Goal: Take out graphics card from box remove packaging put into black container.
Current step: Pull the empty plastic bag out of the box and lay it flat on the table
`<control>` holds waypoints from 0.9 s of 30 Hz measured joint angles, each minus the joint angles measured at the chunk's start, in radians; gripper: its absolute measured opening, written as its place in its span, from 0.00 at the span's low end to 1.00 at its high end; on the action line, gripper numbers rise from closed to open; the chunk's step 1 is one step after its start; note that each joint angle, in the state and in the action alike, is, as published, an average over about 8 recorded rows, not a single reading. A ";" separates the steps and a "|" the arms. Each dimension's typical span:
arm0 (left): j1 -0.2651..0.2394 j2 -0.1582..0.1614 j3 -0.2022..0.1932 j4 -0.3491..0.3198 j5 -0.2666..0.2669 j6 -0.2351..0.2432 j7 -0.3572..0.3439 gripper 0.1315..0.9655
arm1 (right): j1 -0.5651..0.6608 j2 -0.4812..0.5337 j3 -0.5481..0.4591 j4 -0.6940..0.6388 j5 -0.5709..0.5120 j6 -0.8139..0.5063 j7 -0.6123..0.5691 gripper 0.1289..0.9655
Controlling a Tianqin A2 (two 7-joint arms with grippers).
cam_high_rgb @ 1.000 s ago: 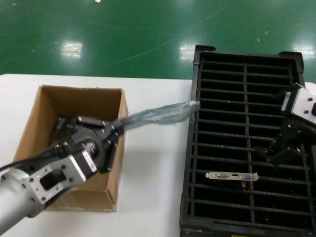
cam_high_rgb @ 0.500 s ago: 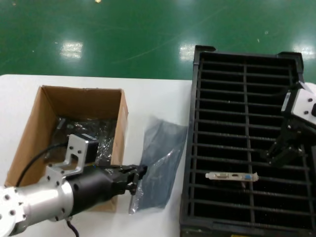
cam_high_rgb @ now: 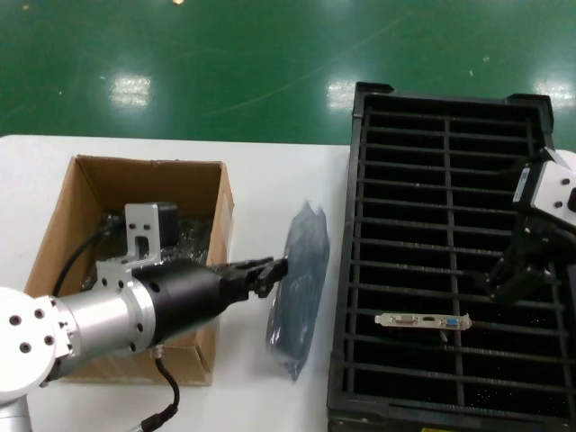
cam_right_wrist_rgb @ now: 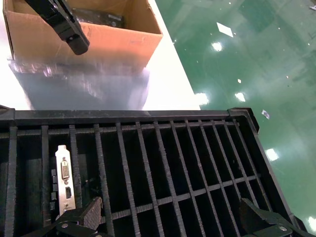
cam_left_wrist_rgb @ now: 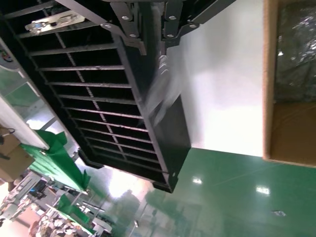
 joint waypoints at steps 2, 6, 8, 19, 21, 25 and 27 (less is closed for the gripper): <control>-0.003 -0.009 0.009 -0.004 -0.014 -0.008 -0.011 0.07 | 0.000 0.000 0.000 0.000 0.000 0.000 0.000 1.00; 0.002 -0.041 0.020 -0.041 -0.052 -0.033 -0.010 0.10 | 0.000 0.000 0.000 0.000 0.000 0.000 0.000 1.00; 0.008 -0.062 0.019 -0.077 -0.080 -0.059 0.010 0.14 | 0.000 0.000 0.000 0.000 0.000 0.000 0.000 1.00; 0.065 -0.152 0.012 -0.257 -0.203 -0.246 0.197 0.38 | -0.019 -0.008 0.009 -0.003 0.020 0.027 -0.015 1.00; 0.071 -0.151 0.017 -0.246 -0.216 -0.261 0.208 0.44 | -0.035 -0.015 0.016 -0.005 0.035 0.048 -0.027 1.00; 0.088 -0.155 0.030 -0.226 -0.254 -0.306 0.244 0.53 | -0.073 -0.032 0.033 -0.010 0.073 0.100 -0.057 1.00; 0.098 -0.158 0.038 -0.217 -0.276 -0.333 0.268 0.59 | -0.094 -0.041 0.043 -0.012 0.095 0.130 -0.073 1.00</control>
